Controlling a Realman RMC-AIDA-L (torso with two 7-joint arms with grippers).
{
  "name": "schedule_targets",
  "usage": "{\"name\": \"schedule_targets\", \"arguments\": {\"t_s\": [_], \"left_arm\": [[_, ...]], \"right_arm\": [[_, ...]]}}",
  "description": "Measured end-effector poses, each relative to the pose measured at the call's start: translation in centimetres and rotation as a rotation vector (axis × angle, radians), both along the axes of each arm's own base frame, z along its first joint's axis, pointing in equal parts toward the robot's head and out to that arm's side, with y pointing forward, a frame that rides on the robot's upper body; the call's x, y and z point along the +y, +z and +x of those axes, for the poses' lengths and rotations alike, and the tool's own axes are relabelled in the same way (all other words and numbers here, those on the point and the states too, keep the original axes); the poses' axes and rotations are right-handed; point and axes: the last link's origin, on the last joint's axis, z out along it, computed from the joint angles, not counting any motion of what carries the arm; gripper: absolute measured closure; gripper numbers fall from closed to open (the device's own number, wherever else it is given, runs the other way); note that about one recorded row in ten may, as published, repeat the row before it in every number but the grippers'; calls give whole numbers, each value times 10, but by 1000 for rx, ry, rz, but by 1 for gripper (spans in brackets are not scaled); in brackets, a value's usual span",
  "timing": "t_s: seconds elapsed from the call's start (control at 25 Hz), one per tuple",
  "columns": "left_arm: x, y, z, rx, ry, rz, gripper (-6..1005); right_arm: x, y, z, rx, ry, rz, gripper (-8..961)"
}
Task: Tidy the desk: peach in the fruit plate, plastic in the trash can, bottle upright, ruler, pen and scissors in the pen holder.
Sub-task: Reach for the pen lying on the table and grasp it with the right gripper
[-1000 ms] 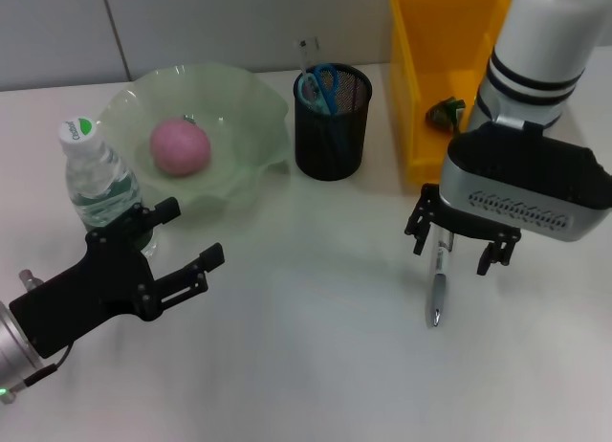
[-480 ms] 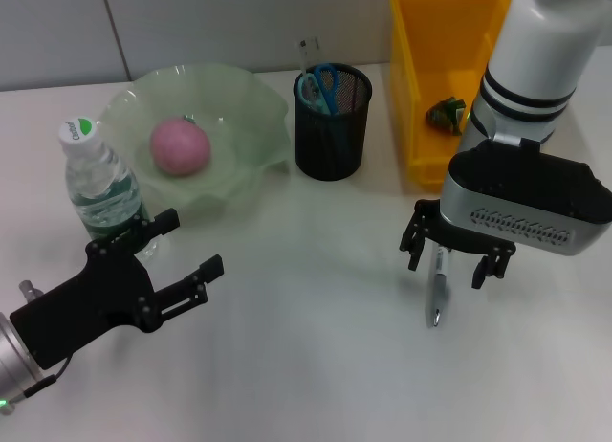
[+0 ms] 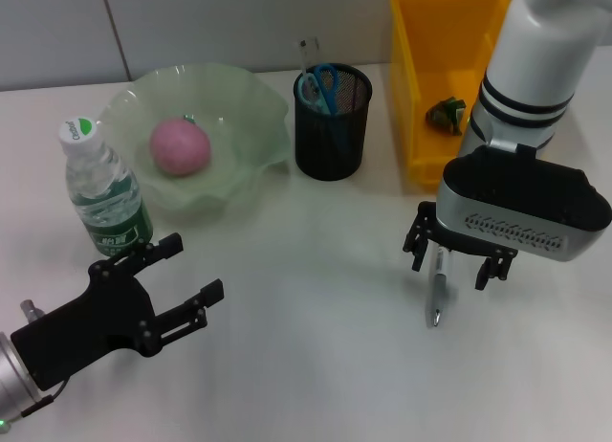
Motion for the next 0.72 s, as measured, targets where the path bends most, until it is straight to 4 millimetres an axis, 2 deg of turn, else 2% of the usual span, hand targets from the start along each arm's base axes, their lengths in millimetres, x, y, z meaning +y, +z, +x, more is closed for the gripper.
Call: {"name": "schedule_targets", "arguments": {"t_s": [0.4, 0.72], "left_arm": [[3, -5, 1, 28, -4, -16, 235], [6, -7, 2, 41, -9, -18, 235]], "right_arm": [[1, -1, 0, -1, 4, 3, 218], [4, -4, 3, -19, 3, 5, 239]]}}
